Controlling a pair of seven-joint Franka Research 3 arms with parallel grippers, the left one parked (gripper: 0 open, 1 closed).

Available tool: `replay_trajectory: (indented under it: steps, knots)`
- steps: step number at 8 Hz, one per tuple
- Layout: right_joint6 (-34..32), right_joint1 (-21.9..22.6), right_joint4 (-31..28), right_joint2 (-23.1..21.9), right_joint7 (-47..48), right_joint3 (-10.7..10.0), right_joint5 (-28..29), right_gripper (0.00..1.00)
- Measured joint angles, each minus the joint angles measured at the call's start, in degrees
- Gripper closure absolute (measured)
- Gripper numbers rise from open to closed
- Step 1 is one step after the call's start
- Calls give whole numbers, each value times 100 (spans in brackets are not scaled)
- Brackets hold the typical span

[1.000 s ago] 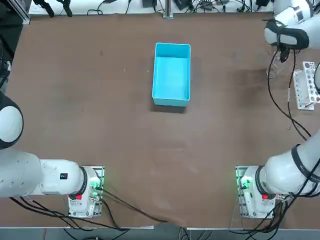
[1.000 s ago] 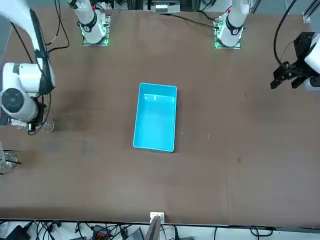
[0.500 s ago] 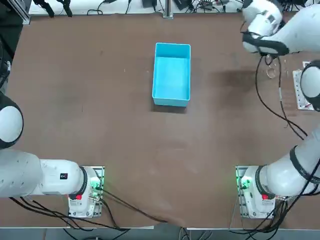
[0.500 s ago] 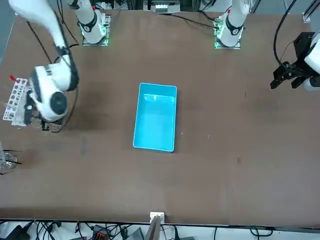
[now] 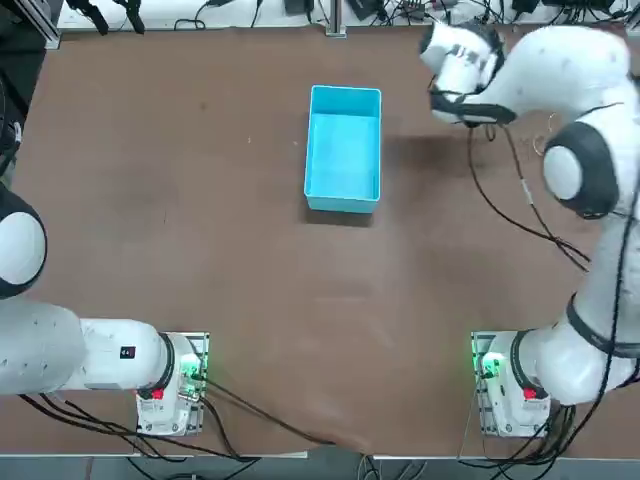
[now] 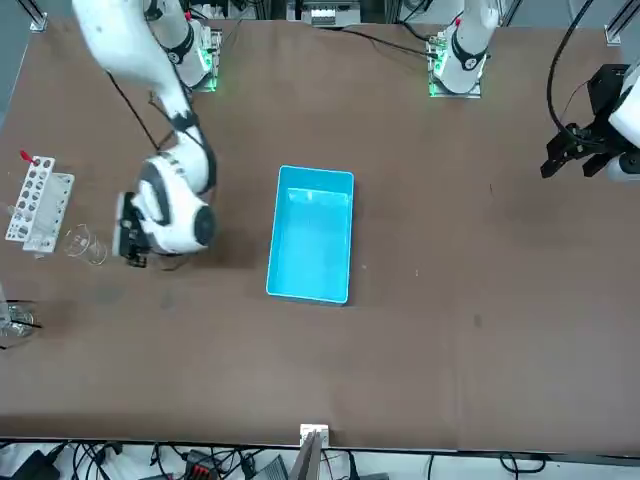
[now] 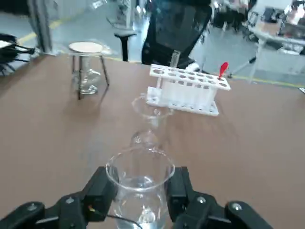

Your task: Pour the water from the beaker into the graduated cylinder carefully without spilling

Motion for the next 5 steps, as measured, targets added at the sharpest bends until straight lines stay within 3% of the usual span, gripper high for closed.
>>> replay_trajectory:
  steps: [2, 5]
  knots:
    - [-210, 328, 301, 686, 622, -10, -542, 39]
    - [-255, 346, 397, 1296, 1272, -107, -962, 39]
